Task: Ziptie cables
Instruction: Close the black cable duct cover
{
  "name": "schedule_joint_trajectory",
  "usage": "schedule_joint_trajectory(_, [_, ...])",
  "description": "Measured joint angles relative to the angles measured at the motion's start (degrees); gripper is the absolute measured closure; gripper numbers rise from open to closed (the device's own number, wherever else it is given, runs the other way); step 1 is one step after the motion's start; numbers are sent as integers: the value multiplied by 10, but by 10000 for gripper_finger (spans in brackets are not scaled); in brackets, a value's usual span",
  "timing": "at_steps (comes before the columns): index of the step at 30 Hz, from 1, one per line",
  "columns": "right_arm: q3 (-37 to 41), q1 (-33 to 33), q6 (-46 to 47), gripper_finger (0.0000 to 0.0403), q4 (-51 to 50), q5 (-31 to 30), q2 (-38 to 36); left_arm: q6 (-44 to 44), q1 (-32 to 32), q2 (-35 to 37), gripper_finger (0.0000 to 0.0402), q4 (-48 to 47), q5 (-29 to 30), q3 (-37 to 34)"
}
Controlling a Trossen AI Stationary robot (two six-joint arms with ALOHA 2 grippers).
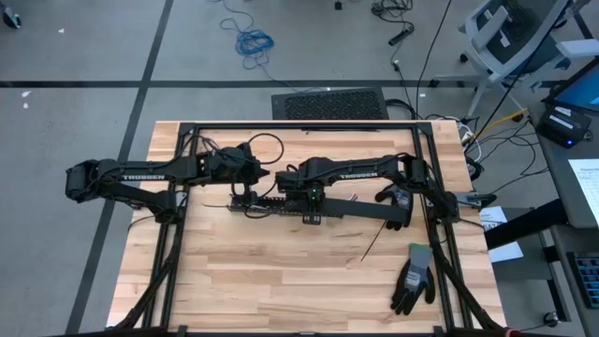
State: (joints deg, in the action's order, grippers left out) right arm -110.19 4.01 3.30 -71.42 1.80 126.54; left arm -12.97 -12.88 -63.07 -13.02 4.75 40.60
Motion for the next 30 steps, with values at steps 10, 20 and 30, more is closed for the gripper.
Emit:
schedule_joint_trajectory(10, [0, 0, -14, 179, 8, 11, 21, 0, 0, 0, 401, 0, 0, 0])
schedule_joint_trajectory(20, [0, 0, -30, 179, 19, 10, 24, 2, 0, 0, 401, 0, 0, 0])
schedule_joint_trajectory(30, [0, 0, -36, 179, 33, 9, 24, 51, 2, -35, 401, 167, -133, -49])
